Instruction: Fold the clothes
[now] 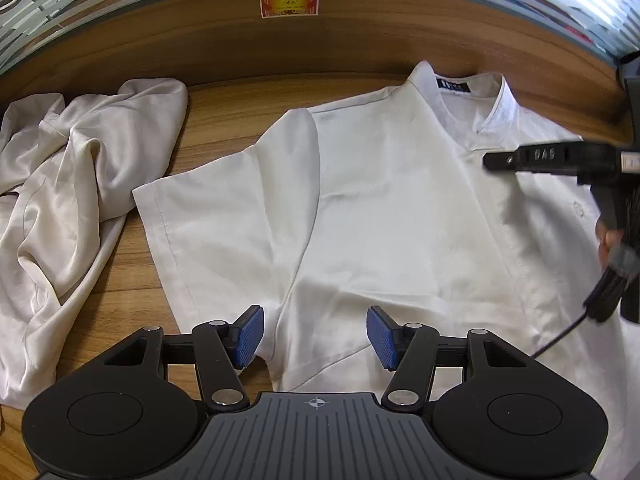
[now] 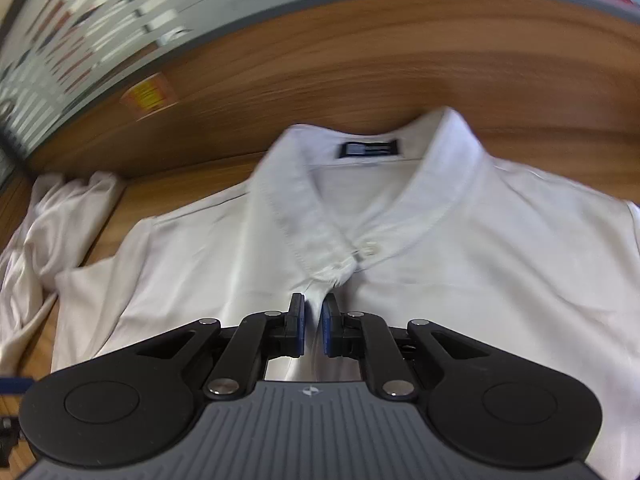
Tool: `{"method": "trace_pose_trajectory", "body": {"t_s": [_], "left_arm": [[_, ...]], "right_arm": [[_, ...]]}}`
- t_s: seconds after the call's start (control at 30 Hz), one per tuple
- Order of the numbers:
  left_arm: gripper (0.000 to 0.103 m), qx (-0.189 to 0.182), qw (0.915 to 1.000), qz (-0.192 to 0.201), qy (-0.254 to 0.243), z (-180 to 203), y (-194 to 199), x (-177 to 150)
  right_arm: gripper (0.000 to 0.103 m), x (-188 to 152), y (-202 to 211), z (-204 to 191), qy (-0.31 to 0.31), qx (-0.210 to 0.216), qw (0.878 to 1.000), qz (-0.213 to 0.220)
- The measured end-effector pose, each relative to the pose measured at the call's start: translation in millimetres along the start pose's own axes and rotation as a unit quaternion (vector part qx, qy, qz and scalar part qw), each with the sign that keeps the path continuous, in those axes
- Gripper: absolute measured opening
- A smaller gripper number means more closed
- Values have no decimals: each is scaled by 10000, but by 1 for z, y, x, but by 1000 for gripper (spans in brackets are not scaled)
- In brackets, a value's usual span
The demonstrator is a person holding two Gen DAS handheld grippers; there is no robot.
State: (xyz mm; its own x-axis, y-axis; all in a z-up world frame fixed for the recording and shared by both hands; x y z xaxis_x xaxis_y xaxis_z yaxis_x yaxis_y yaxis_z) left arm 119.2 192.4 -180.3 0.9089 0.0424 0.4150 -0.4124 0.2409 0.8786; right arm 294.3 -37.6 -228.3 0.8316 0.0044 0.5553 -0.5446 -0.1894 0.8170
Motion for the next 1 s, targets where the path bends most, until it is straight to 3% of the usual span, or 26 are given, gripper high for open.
{"method": "trace_pose_trajectory", "body": {"t_s": [0.23,0.3,0.4,0.6,0.67,0.73,0.77,0.87,1.0], "left_arm": [[59,263,9993,-153,225,-26,-16,-9],[59,343,9985,-191,371,-37,-19,-13],[61,357,9974,-184,606,-53,-22,-20],[67,322,9987,-134,383,-56,-23,-22],[66,291,9985,-112,458,-57,-22,-21],[66,281,9986,-12,439,-57,-19,-21],[66,303,9988,57,373,-56,-16,-19],[66,358,9988,260,186,-54,-6,-15],[66,546,9974,464,6,-61,4,-8]], "right_arm": [[10,2,-7,17,-458,171,9987,-166],[2,3,-5,17,-428,211,9988,-122],[2,12,7,11,-304,223,9992,103],[2,21,-2,6,-102,-48,9997,210],[5,20,-6,6,-11,-194,9997,167],[29,20,-3,6,143,-463,9985,260],[33,21,1,6,228,-611,9972,363],[36,22,21,5,453,-866,9930,665],[36,17,44,2,541,-808,9927,720]]}}
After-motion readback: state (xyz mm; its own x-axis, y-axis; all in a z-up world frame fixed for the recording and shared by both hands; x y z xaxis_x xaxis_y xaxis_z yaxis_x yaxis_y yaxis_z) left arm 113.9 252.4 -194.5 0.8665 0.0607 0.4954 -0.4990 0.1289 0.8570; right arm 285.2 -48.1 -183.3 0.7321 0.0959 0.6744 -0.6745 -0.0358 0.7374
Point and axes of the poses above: each gripper's, at about its wrist camera, not at the fingertips, and y roughly against the way its jaws point, z to its right, x to its top, the point moved 5 cm from there along -y, roughly the way its jaws point, and after that the axes turned 14 degrees about -x, right-handed, at the moved point
